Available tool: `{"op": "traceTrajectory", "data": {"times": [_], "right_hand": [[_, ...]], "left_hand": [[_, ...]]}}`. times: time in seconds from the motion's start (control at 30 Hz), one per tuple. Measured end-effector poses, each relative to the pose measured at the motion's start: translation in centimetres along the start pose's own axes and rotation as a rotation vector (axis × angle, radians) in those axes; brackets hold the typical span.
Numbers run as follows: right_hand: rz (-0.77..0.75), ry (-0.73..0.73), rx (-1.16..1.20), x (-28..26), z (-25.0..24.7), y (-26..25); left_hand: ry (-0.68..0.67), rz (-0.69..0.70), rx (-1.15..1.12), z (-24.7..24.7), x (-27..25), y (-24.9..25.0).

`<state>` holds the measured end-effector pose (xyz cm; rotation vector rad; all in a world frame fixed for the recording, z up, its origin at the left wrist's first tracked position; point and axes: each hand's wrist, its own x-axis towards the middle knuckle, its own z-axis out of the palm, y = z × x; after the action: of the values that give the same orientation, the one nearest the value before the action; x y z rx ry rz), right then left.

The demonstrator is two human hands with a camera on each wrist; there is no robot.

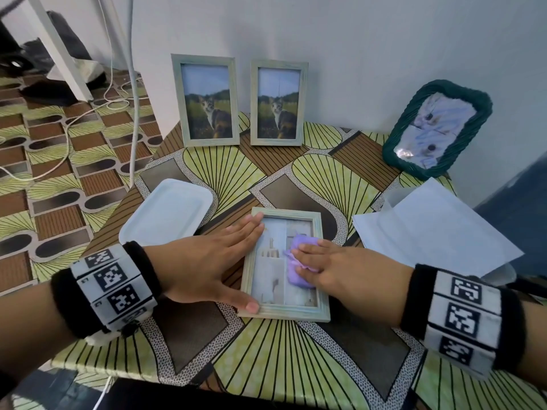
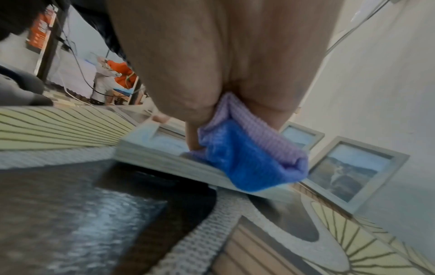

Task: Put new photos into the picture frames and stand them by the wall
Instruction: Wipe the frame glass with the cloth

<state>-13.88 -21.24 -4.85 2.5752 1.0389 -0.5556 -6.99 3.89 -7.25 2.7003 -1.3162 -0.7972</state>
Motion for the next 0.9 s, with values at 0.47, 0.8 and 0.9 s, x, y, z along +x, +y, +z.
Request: {"op": "traceTrajectory", "data": {"times": [0.47, 0.8, 0.9], "right_hand": [[0.075, 0.076, 0.176, 4.4, -1.7, 1.9], [0.027, 0.092, 0.203, 5.4, -2.5, -1.5], [-0.087, 0.066, 0.176, 3.4, -2.5, -2.8]], "left_hand": [[-0.026, -0.023, -0.016, 0.0, 0.1, 0.0], [-0.006, -0.019, 0.032, -0.2, 0.0, 0.1], [-0.009, -0.018, 0.043, -0.3, 0.0, 0.0]]}}
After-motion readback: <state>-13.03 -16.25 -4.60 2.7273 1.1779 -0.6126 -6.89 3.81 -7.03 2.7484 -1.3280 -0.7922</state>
